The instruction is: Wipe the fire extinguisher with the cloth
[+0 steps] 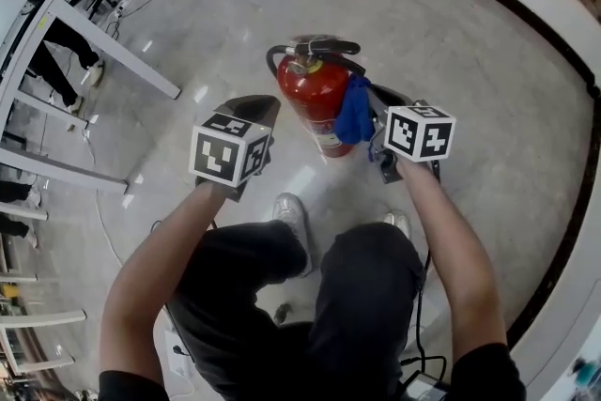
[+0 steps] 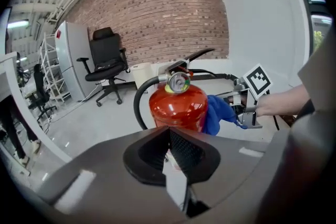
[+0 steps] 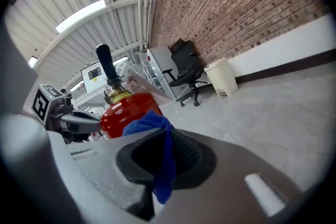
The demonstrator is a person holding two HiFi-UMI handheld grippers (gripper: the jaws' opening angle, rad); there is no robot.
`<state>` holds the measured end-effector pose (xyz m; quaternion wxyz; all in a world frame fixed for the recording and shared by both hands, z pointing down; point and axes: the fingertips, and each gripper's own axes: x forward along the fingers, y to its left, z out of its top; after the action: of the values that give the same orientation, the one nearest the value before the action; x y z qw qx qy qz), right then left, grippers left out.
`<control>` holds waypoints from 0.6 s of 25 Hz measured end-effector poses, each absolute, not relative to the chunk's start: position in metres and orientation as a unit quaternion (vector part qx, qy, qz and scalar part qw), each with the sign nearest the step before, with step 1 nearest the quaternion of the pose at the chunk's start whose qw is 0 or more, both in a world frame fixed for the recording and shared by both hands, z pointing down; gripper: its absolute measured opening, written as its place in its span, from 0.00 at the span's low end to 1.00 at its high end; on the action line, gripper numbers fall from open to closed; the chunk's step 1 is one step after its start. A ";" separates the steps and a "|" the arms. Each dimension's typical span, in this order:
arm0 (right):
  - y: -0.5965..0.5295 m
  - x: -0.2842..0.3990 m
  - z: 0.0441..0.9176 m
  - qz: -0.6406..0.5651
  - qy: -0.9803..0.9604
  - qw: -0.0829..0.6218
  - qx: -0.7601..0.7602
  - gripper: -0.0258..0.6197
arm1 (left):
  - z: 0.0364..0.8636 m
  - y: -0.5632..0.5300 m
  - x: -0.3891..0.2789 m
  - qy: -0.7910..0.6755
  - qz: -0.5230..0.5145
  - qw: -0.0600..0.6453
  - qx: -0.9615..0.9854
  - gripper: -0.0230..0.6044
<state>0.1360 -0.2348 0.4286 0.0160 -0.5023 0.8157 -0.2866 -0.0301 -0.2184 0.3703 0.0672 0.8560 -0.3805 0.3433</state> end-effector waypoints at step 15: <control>-0.250 0.141 0.572 -0.372 0.778 -0.073 -0.502 0.08 | 0.520 -0.211 -0.022 -0.410 0.414 0.155 0.797 0.05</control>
<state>0.1405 -0.2505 0.5715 -0.0727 -0.5016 0.7779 -0.3715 -0.0217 -0.2110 0.5199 0.1551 0.7974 -0.4103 0.4144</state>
